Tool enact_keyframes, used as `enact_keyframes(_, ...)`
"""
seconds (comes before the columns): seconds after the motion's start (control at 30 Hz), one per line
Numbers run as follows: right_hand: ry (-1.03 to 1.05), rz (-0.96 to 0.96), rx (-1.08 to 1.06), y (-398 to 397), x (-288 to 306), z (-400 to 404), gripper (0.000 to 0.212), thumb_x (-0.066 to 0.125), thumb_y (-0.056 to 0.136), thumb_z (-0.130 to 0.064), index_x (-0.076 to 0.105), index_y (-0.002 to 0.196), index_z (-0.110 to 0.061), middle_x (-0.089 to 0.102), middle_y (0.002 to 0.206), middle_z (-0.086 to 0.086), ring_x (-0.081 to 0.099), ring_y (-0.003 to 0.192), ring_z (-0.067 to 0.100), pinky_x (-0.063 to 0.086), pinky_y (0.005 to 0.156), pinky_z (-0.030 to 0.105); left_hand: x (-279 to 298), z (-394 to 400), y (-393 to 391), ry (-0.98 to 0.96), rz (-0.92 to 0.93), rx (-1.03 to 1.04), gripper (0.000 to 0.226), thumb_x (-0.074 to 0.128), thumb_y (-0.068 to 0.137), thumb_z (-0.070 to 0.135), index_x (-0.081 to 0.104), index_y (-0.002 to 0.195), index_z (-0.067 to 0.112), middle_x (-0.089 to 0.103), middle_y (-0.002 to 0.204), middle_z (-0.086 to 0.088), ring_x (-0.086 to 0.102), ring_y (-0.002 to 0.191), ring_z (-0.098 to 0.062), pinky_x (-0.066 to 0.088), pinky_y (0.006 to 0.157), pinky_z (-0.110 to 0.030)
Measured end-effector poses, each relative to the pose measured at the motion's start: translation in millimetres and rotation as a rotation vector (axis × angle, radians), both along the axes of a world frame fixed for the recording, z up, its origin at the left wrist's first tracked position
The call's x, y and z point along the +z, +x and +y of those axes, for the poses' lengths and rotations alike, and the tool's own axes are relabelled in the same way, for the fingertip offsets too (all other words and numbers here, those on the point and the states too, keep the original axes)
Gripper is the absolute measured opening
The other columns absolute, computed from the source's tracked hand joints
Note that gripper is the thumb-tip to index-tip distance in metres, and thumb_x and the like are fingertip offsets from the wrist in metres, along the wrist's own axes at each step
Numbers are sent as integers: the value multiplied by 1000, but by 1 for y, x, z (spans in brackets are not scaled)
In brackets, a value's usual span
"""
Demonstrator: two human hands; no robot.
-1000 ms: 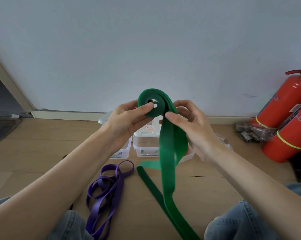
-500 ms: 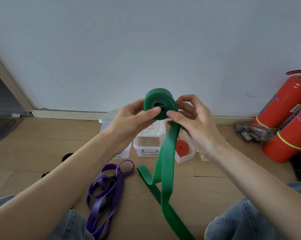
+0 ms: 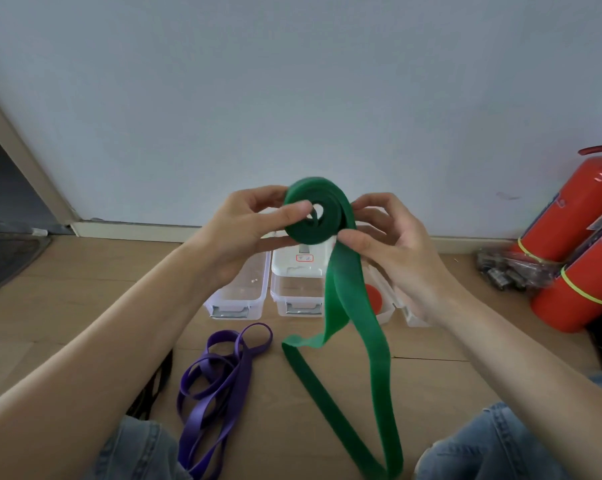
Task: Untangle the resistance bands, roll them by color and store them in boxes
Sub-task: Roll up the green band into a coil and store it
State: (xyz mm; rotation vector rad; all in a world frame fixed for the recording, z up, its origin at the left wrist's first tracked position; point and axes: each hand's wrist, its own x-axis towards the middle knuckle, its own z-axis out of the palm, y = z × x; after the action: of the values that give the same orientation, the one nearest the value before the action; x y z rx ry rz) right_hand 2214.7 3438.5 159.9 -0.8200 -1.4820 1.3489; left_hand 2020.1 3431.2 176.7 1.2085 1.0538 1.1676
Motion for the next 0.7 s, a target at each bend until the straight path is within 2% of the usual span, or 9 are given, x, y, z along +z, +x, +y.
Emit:
enact_keyframes(0.13,69,-23,-75,-8,2,0,40,74,68,-24,50,97,-10,70,95,8,69,86,19,55,80,33,-9,-1,10,-37,-129,29,42,67,68,27,65,106,8,57,124,-23,65,98,-21,55,78,-26)
enact_keyframes(0.23,105,-94,-112,-7,-3,4,28,72,76,-10,50,94,-9,71,86,7,69,79,17,55,74,29,-16,-2,11,-106,-117,-47,50,67,68,23,60,115,4,58,125,-21,64,105,-24,55,83,-28)
enact_keyframes(0.37,229,-343,-19,3,-1,8,25,73,77,-9,60,93,-24,70,91,-1,67,85,12,54,83,28,-13,1,1,-19,300,-145,50,75,60,29,63,108,20,67,110,-1,69,92,-16,55,79,-24)
enact_keyframes(0.47,263,-491,33,6,-3,7,30,75,75,-13,61,91,-34,69,93,-11,66,90,4,52,87,26,-14,-3,6,22,436,-155,38,76,58,38,68,92,23,71,92,7,70,82,-15,56,72,-20)
enact_keyframes(0.57,206,-483,65,7,-6,7,31,77,73,-11,58,88,-31,68,92,-9,66,87,3,54,80,21,-17,-5,8,80,532,-109,40,73,53,51,70,85,27,71,86,10,69,81,-12,55,80,-29)
enact_keyframes(0.7,32,-373,127,8,-6,9,37,80,66,-10,58,95,-19,69,97,-2,69,89,11,55,77,23,-13,-5,5,105,539,-125,33,72,59,48,69,85,29,71,92,5,69,84,-14,54,82,-30)
